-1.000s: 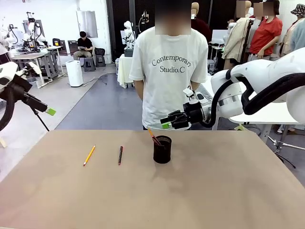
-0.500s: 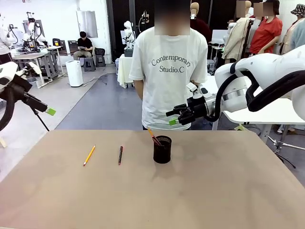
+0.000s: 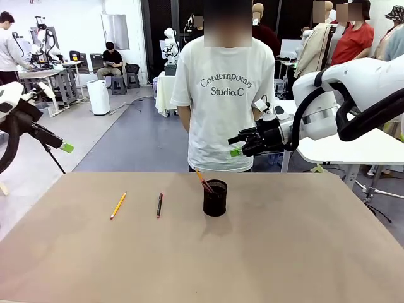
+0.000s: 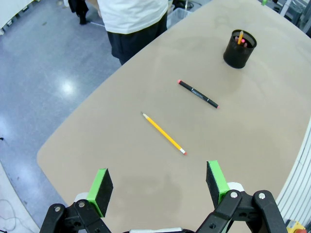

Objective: Place the pens into the pen holder.
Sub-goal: Pick up a writing instrument from the table and place it into the Pen holder.

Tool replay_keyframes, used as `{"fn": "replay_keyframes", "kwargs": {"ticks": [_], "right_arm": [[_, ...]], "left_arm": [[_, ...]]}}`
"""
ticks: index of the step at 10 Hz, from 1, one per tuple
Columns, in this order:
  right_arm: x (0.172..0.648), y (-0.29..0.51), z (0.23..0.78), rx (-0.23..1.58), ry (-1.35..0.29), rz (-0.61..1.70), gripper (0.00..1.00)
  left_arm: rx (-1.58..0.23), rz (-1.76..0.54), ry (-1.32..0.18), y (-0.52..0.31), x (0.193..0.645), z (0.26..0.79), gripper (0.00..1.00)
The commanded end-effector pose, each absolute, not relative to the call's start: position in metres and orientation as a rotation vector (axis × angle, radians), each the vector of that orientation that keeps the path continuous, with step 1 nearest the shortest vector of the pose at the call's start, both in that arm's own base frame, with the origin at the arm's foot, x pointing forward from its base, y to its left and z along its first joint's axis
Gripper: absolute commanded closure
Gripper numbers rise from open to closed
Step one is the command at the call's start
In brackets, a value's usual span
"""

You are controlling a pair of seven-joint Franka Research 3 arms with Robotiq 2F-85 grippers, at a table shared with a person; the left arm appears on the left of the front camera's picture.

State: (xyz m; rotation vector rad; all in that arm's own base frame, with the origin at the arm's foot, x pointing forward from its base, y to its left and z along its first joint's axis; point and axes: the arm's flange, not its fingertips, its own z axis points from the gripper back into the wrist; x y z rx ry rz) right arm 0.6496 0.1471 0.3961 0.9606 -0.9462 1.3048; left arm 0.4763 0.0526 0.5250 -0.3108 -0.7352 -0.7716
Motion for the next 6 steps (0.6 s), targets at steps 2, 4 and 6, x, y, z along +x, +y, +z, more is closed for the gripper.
{"fn": "replay_keyframes", "kwargs": {"ticks": [2,4,6], "right_arm": [[0.644,0.120,0.432,0.867,-0.937,1.256,0.00],[0.617,0.086,0.468,0.775,-0.957,1.195,0.00],[0.609,0.050,0.494,0.689,-0.930,1.119,0.00]], "left_arm": [[-0.308,-0.779,-0.737,0.053,0.476,0.525,0.00],[-0.308,-0.779,-0.737,0.053,0.476,0.525,0.00],[-0.308,-0.779,-0.737,0.053,0.476,0.525,0.00]]}}
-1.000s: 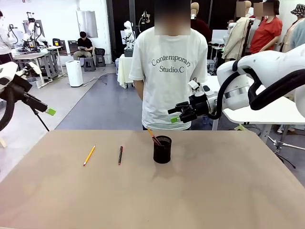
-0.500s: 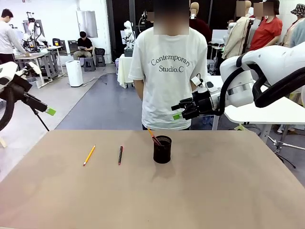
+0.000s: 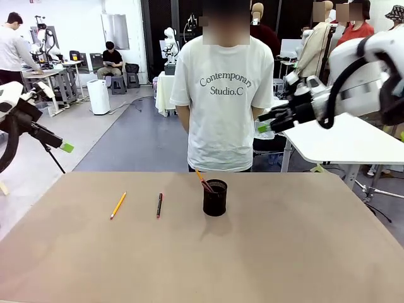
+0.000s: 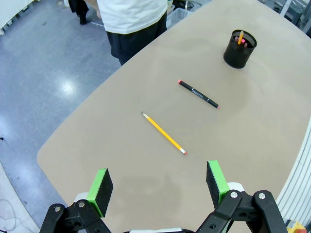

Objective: Place the pens into the pen holder.
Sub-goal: Pick up a writing instrument from the table and place it into the Pen holder.

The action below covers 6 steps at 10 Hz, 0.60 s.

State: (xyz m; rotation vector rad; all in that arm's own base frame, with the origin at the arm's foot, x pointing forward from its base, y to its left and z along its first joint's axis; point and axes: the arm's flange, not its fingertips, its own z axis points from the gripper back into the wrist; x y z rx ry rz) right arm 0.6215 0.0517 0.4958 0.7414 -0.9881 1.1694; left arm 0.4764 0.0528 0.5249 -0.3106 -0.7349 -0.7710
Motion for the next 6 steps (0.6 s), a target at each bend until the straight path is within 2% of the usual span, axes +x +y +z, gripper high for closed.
{"fn": "replay_keyframes", "kwargs": {"ticks": [1,3,5,6], "right_arm": [[0.605,0.035,0.505,0.647,-0.942,1.087,0.00],[0.594,0.005,0.515,0.569,-0.904,1.055,0.00],[0.596,-0.025,0.504,0.612,-0.847,1.030,0.00],[0.587,-0.040,0.516,0.659,-0.822,1.041,0.00]], "left_arm": [[-0.308,-0.779,-0.737,0.053,0.476,0.525,0.00],[-0.308,-0.779,-0.737,0.053,0.476,0.525,0.00],[-0.308,-0.779,-0.737,0.053,0.476,0.525,0.00],[-0.308,-0.779,-0.737,0.053,0.476,0.525,0.00]]}}
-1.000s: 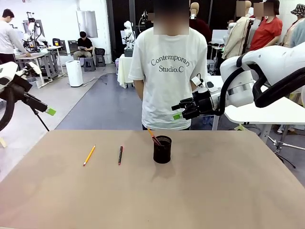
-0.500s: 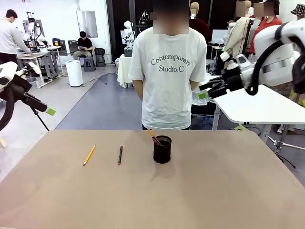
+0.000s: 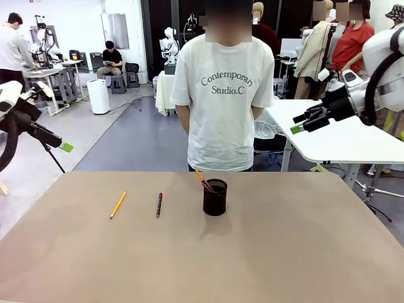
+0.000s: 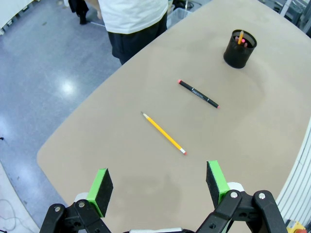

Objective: Place the pens into the pen holder.
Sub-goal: Pick up a writing instrument from the table and place it into the Pen holder.

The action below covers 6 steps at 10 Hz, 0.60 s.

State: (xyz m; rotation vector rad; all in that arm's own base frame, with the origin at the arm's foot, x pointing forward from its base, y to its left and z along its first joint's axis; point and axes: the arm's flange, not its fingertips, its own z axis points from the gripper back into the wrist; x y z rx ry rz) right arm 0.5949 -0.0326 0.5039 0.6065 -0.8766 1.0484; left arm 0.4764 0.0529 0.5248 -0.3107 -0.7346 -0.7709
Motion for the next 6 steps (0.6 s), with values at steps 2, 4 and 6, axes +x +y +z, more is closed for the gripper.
{"fn": "replay_keyframes", "kwargs": {"ticks": [2,4,6], "right_arm": [[0.594,-0.058,0.518,0.658,-0.828,1.082,0.00],[0.573,-0.064,0.508,0.648,-0.838,1.082,0.00],[0.584,-0.061,0.512,0.666,-0.845,1.071,0.00]], "left_arm": [[-0.308,-0.779,-0.737,0.053,0.476,0.525,0.00],[-0.308,-0.779,-0.737,0.053,0.476,0.525,0.00],[-0.308,-0.779,-0.737,0.053,0.476,0.525,0.00]]}}
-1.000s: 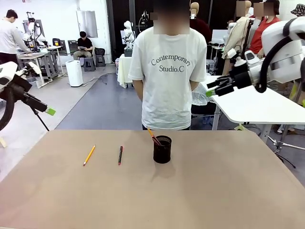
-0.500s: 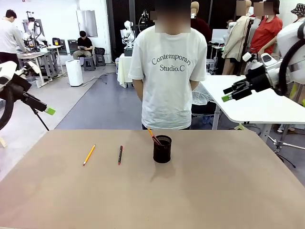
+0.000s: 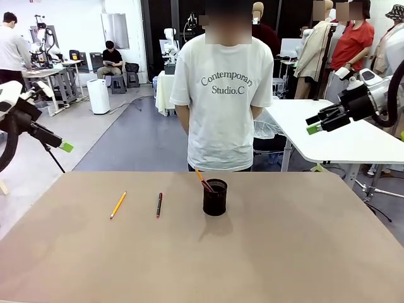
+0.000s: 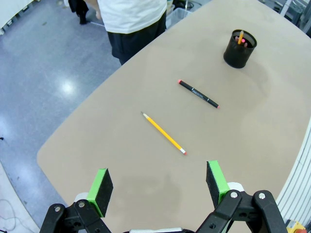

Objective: Place the pens into the pen holder.
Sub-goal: Pick up a writing instrument from the table and place it into the Pen holder.

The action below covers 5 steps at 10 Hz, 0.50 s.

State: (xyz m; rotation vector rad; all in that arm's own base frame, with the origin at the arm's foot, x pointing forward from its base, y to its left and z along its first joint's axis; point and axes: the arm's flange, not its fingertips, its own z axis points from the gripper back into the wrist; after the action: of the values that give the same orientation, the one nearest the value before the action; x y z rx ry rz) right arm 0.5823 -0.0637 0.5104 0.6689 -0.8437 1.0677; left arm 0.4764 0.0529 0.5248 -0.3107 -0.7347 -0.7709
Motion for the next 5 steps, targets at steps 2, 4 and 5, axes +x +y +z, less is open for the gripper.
{"fn": "replay_keyframes", "kwargs": {"ticks": [2,4,5], "right_arm": [[0.5843,-0.0608,0.5121,0.666,-0.845,1.071,0.00],[0.5843,-0.0608,0.5121,0.666,-0.845,1.071,0.00],[0.5843,-0.0608,0.5121,0.666,-0.845,1.071,0.00]], "left_arm": [[-0.308,-0.779,-0.737,0.0531,0.4762,0.5254,0.00],[-0.308,-0.779,-0.737,0.0531,0.4762,0.5254,0.00],[-0.308,-0.779,-0.737,0.0531,0.4762,0.5254,0.00]]}}
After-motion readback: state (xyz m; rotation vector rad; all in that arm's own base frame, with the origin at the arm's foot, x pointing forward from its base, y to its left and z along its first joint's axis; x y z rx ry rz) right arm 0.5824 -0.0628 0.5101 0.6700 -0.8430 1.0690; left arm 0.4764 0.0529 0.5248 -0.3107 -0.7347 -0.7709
